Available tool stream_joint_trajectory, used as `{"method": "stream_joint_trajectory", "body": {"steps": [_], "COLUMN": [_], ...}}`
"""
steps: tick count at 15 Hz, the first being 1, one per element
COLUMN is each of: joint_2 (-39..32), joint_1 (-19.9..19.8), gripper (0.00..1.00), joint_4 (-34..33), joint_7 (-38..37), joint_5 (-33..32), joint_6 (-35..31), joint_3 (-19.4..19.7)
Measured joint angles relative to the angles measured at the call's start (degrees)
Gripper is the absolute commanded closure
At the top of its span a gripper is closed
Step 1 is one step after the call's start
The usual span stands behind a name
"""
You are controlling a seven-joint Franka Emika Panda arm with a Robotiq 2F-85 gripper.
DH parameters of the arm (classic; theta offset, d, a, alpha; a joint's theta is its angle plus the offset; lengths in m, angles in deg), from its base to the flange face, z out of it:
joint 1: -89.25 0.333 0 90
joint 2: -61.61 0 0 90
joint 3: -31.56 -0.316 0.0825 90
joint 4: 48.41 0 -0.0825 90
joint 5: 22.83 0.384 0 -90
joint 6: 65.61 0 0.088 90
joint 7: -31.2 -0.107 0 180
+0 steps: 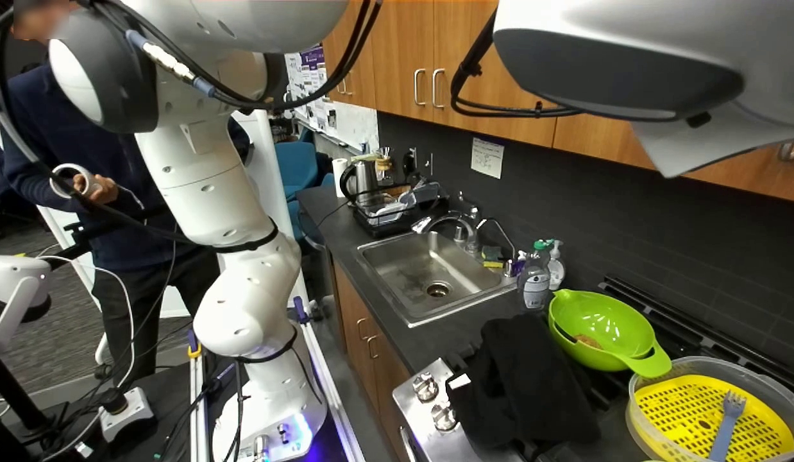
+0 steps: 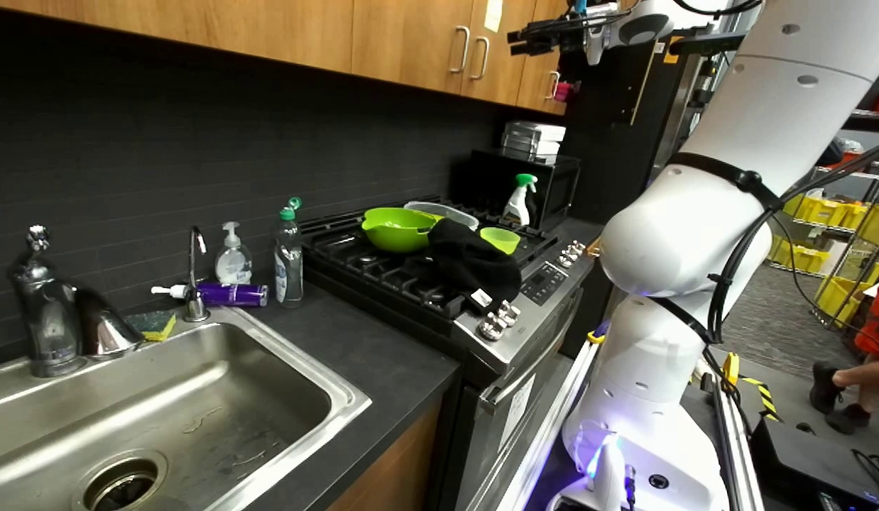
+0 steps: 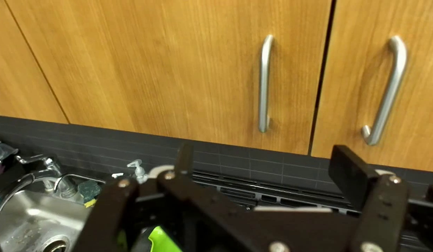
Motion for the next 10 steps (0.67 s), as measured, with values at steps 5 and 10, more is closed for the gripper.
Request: {"method": "stream_joint_trajectory", "body": {"steps": [5,10], "joint_2": [-0.36,-0.51], "joint_1": [-0.21,-0.41], "gripper": [0.0,0.0], "joint_4": [-0.16,0.42], "joint_7": [-0.34,-0.28], "joint_5": [0.64,0.64], "joint_6": [0.03,-0.11], "joint_3": [0.59,0.72]}}
